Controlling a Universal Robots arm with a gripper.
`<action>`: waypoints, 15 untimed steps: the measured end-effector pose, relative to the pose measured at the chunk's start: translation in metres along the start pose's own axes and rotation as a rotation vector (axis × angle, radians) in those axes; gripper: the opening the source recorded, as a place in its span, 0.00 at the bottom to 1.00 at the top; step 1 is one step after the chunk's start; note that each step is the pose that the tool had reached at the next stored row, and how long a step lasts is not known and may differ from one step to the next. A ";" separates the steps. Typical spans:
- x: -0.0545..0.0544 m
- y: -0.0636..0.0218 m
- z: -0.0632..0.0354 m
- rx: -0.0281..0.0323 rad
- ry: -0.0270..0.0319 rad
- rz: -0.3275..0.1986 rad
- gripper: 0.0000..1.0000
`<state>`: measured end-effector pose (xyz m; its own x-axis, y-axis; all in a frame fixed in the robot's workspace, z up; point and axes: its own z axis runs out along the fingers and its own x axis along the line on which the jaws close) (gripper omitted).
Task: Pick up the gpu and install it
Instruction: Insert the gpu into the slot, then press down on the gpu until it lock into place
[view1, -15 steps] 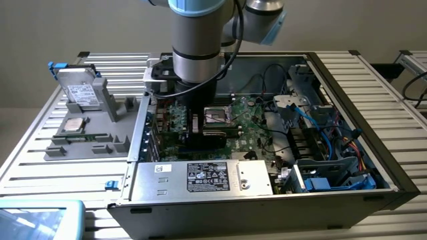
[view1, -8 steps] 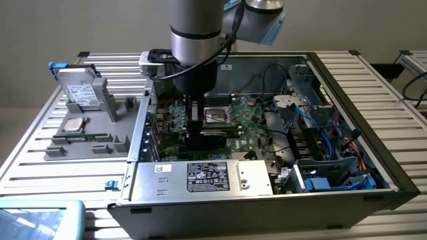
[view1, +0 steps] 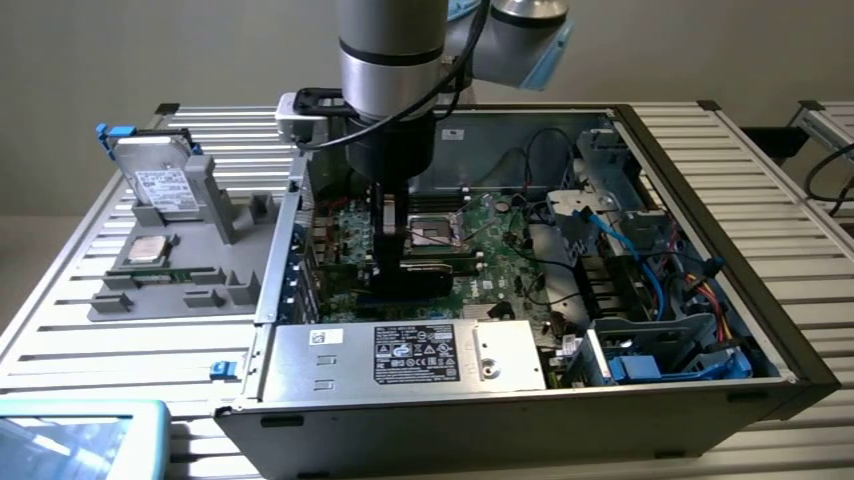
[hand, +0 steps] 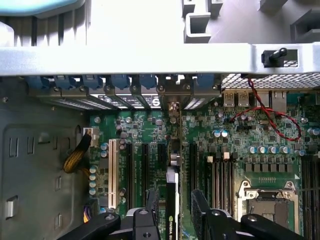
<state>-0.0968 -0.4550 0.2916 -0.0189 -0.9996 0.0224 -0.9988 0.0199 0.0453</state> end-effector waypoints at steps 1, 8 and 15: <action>0.000 0.0000 0.0000 0.0000 0.0000 0.000 0.40; 0.000 0.0000 0.0000 0.0000 0.0000 0.000 0.40; 0.000 0.0000 0.0000 0.0000 0.0000 0.000 0.14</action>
<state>-0.0968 -0.4550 0.2916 -0.0189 -0.9996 0.0224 -0.9988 0.0199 0.0453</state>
